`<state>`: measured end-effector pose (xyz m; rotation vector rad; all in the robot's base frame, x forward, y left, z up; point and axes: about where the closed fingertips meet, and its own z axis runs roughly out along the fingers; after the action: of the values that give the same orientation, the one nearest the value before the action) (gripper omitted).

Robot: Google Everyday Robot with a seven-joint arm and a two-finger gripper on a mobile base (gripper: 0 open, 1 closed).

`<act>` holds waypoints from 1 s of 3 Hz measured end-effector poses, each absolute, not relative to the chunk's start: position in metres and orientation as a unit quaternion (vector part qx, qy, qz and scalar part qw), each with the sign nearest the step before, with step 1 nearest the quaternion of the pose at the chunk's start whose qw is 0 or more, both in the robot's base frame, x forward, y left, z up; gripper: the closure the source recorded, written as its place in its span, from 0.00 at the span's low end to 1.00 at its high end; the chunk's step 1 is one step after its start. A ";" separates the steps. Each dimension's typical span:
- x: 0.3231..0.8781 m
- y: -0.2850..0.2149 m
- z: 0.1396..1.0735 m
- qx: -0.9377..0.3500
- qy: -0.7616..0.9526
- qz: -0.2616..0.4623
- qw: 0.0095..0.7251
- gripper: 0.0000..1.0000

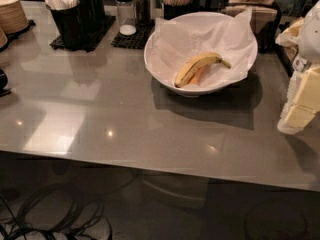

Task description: Pick banana from white bowl

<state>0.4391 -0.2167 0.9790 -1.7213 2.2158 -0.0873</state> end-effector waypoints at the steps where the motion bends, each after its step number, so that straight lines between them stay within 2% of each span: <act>1: 0.462 -0.206 0.985 -0.632 0.750 -0.018 0.196 0.00; 2: 0.493 -0.183 0.988 -0.678 0.700 0.015 0.221 0.00; 3: 0.533 -0.143 0.986 -0.727 0.632 0.093 0.253 0.00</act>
Offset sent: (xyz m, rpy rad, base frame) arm 0.1068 0.0700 0.0236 0.2345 -0.0756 0.4938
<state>0.5328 -0.1434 0.9858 -1.9749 1.7176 0.2538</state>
